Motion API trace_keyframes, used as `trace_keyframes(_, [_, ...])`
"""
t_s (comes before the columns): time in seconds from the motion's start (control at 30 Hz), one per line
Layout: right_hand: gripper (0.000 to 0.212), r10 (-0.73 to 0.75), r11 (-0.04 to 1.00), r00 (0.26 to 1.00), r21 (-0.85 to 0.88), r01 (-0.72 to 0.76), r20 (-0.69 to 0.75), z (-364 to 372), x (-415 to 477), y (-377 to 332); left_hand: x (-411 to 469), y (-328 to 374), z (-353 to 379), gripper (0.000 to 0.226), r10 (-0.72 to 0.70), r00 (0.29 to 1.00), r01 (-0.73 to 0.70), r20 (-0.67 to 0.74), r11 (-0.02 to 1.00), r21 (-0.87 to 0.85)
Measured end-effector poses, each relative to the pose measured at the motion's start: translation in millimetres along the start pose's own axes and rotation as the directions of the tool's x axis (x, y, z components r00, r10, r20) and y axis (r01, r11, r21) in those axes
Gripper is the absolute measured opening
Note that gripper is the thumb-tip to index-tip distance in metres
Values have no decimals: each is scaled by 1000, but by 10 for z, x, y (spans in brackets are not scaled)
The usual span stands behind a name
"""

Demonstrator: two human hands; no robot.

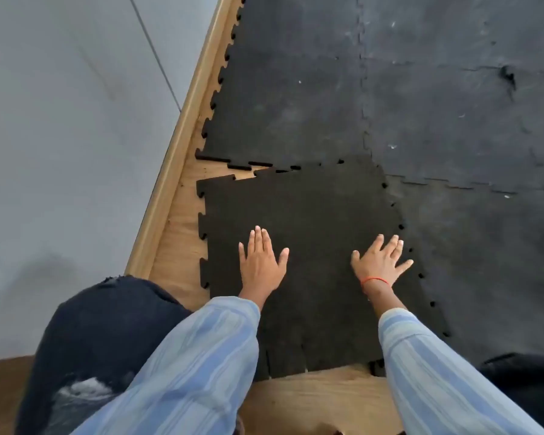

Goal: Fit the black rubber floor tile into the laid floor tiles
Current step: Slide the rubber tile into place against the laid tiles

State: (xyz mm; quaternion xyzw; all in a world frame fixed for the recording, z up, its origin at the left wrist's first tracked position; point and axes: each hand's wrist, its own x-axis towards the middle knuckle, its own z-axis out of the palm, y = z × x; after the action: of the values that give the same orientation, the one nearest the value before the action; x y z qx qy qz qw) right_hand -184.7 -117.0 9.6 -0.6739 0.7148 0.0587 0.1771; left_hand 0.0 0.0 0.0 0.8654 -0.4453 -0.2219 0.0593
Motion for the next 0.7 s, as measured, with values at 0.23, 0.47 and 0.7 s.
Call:
trace_keyframes(0.23, [114, 106, 994, 993, 13, -107, 56, 54, 286, 235, 95, -240, 194, 71, -68, 998, 68, 3, 996, 63])
trace_keyframes(0.47, [131, 88, 996, 996, 23, -87, -14, 4, 475, 263, 256, -446, 152, 102, -363, 932, 363, -19, 932, 8])
trace_keyframes(0.7, [124, 129, 988, 991, 87, -125, -34, -63, 453, 229, 457, -378, -63, 136, -548, 834, 552, 69, 827, -106])
